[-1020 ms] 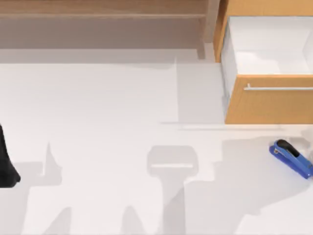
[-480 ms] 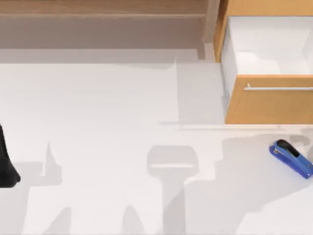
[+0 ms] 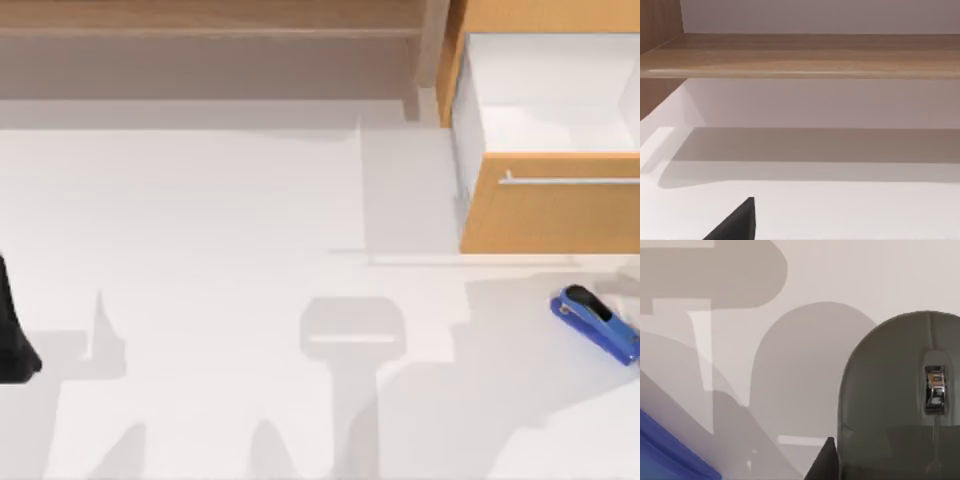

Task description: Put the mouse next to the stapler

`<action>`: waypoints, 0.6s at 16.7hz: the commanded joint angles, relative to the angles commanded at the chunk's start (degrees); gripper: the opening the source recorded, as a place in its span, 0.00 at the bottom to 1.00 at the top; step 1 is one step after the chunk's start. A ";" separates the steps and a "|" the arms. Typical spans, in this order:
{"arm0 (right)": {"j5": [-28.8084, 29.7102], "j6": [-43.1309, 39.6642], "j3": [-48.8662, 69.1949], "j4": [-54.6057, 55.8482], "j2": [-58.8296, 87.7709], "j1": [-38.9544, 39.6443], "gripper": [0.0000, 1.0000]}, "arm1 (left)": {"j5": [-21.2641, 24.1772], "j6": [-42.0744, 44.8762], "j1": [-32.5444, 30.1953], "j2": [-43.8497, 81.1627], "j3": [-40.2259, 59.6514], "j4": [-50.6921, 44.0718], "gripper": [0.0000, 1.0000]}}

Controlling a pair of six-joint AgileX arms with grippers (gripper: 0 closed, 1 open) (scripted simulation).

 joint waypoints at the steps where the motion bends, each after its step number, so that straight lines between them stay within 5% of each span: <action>1: 0.00 0.00 0.00 0.00 0.00 0.00 0.00 | 0.00 0.00 0.00 0.00 0.00 0.00 1.00; 10: 0.00 0.00 0.00 0.00 0.00 0.00 0.68 | 0.00 0.00 0.00 0.00 0.00 0.00 1.00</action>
